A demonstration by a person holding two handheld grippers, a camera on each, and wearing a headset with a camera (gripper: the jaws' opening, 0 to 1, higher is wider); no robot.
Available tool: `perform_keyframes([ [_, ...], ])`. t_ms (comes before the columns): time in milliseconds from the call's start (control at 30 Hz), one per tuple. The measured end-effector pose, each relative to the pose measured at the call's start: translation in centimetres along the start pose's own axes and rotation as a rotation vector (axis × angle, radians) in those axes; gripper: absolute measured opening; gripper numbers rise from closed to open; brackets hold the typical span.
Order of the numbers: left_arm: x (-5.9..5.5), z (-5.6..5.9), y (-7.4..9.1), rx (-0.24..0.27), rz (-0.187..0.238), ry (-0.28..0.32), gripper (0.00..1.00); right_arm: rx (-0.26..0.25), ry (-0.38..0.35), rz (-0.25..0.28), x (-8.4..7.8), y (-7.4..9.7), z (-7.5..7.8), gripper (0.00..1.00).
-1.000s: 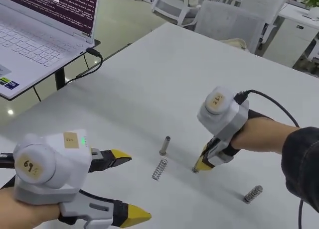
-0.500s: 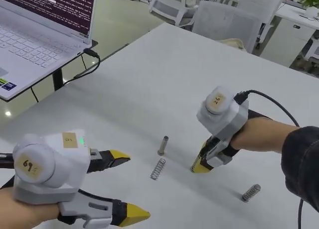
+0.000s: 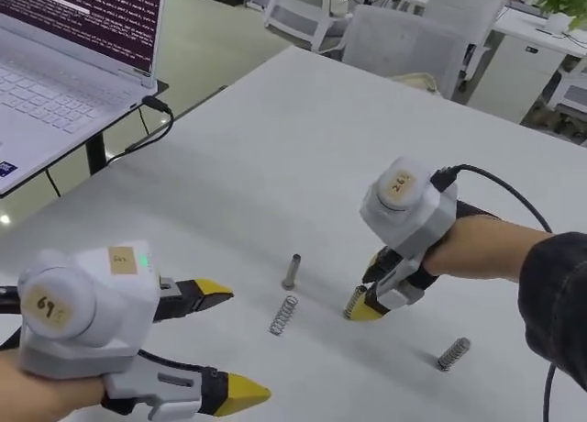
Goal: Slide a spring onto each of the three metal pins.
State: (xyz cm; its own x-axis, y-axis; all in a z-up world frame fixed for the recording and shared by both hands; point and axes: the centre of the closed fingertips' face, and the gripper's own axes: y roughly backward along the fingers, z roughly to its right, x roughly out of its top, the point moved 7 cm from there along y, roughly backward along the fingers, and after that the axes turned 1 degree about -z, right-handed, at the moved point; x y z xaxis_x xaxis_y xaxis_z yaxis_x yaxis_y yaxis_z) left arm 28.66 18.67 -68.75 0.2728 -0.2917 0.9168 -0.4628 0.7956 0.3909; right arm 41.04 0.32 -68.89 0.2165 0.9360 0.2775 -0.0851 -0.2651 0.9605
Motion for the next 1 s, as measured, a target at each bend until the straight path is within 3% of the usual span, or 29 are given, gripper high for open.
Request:
perform_keyframes([
  [1000, 1.2, -1.5, -1.3, 0.034, -0.031, 0.002, 0.60, -0.059, -0.032, 0.096, -0.3, 3.9, -1.2, 0.32],
])
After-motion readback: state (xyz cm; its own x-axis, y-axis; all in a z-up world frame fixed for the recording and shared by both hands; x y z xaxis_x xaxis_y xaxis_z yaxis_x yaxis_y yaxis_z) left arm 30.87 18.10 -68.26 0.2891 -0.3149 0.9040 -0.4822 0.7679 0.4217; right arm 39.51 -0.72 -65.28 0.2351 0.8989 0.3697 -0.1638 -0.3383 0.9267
